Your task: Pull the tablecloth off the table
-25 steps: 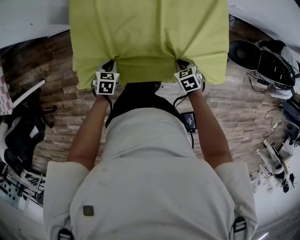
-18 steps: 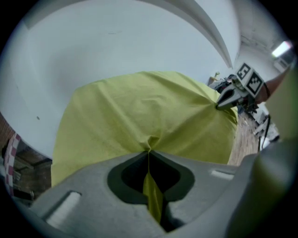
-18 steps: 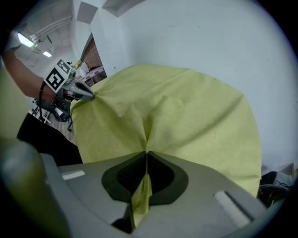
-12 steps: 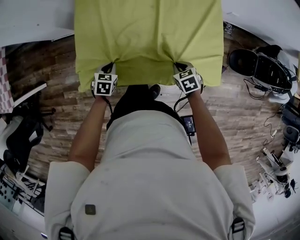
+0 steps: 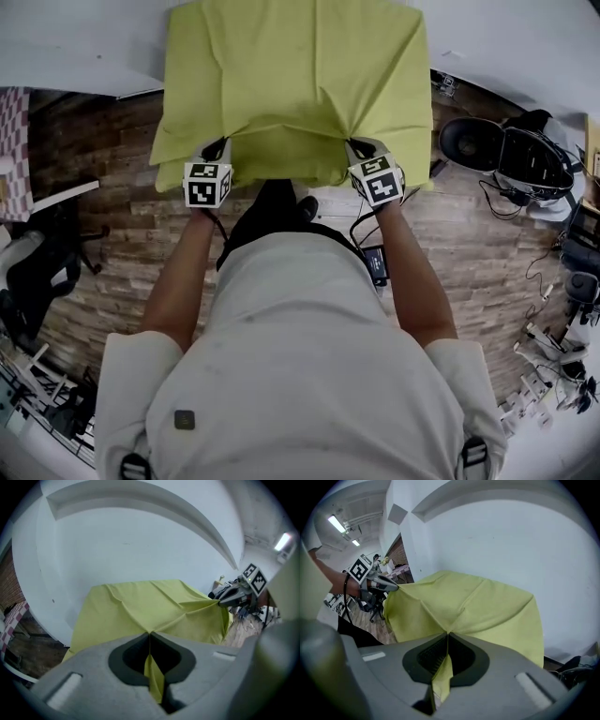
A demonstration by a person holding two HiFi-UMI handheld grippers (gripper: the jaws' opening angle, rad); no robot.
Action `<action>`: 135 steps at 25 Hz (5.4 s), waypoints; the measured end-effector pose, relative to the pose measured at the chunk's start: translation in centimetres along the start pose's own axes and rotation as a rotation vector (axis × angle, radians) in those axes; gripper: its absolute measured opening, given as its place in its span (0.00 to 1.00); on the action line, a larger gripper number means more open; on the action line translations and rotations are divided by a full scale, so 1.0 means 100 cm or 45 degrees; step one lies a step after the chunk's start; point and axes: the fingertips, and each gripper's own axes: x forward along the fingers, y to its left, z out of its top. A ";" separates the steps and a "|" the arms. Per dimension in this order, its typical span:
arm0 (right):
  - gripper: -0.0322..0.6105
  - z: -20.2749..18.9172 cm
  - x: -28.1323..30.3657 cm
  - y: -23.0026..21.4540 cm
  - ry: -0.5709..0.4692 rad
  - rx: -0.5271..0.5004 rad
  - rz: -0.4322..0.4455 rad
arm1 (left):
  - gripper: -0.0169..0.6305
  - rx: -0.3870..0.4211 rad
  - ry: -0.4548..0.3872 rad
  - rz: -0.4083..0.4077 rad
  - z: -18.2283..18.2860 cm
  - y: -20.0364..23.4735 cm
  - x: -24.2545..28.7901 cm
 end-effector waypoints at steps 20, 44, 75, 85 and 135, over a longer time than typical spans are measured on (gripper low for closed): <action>0.07 0.079 -0.150 0.005 -0.450 -0.043 -0.099 | 0.03 -0.007 -0.412 0.005 0.092 -0.036 -0.131; 0.07 0.165 -0.299 0.158 -0.873 -0.119 -0.275 | 0.04 0.142 -0.788 -0.174 0.127 -0.012 -0.332; 0.08 0.101 -0.426 0.271 -1.062 -0.213 -0.304 | 0.04 0.194 -0.998 -0.238 0.074 -0.095 -0.472; 0.08 0.032 -0.516 0.269 -1.151 -0.315 -0.172 | 0.04 0.224 -1.063 -0.159 0.053 -0.217 -0.527; 0.08 -0.023 -0.608 0.266 -1.283 -0.369 -0.124 | 0.04 0.258 -1.186 -0.143 0.053 -0.321 -0.594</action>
